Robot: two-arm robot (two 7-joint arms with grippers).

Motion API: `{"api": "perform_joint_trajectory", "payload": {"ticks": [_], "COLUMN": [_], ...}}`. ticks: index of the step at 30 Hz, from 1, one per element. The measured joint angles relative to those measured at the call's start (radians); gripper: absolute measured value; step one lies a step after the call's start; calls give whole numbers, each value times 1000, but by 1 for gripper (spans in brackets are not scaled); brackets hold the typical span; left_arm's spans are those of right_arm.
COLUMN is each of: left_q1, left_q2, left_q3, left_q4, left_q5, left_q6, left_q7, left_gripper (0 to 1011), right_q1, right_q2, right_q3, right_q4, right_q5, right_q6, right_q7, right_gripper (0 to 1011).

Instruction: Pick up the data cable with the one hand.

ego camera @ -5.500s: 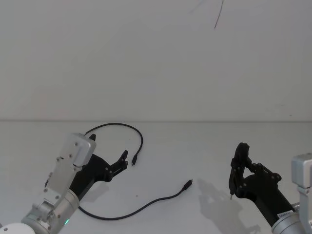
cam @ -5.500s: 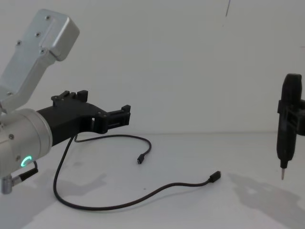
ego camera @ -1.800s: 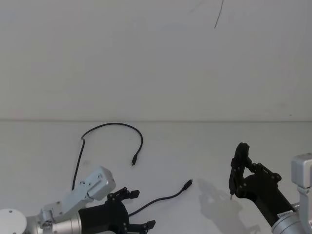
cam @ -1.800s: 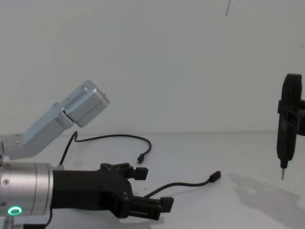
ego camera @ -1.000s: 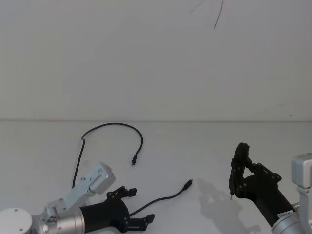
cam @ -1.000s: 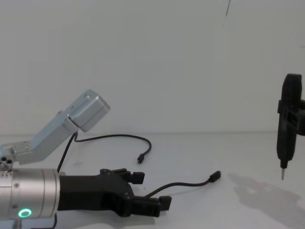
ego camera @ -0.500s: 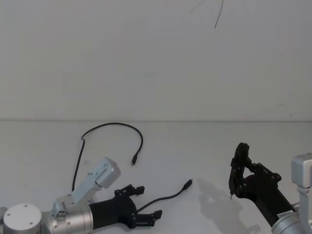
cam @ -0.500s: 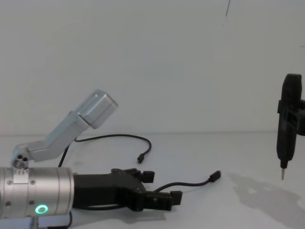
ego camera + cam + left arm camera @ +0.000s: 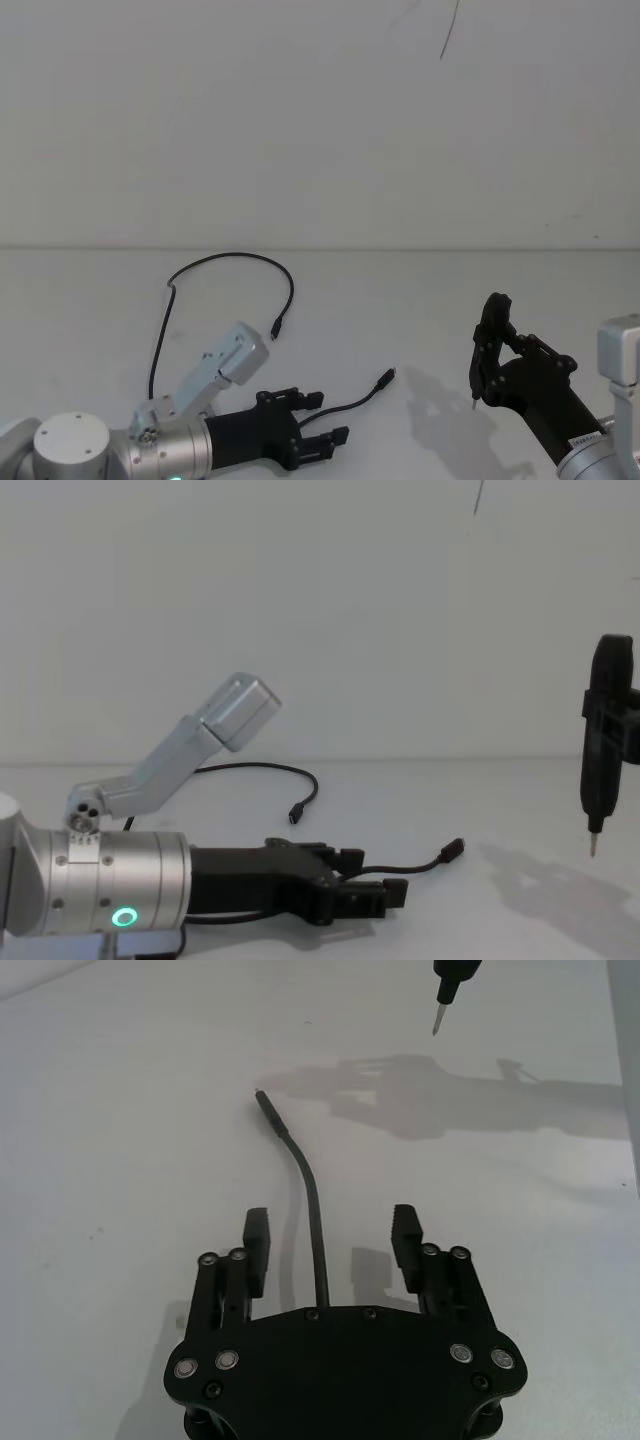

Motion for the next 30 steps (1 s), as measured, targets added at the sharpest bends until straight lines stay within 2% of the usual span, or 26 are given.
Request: {"api": "perform_joint_trajectory", "payload": {"ticks": [5,11,13,20,23,30], "left_q1": [-7,-12,-13,-15,-14,-12], "left_q2": [-8,-12,-14,-16,-14,6], "left_q3": [7,11,12,15,16,21], "left_q4": [9,15,17,19,15,-11], "left_q5": [1,1,1,2,5,27], "left_q6": [1,1,2,2,-2,-32], "left_q7": [-2,-4,-4,-5,-4,-6], "left_gripper": [571,350,315,101,43,43], "right_q1": [0,0,0,0,0,0], "right_q2": [0,0,0,0,0,0], "right_q3": [0,0,0,0,0,0], "right_q4": [0,0,0,0,0,0], "right_q5": [0,0,0,0,0,0], "right_q6": [0,0,0,0,0,0], "right_q7": [0,0,0,0,0,0], "right_gripper": [269,269,269,269,269,269]}}
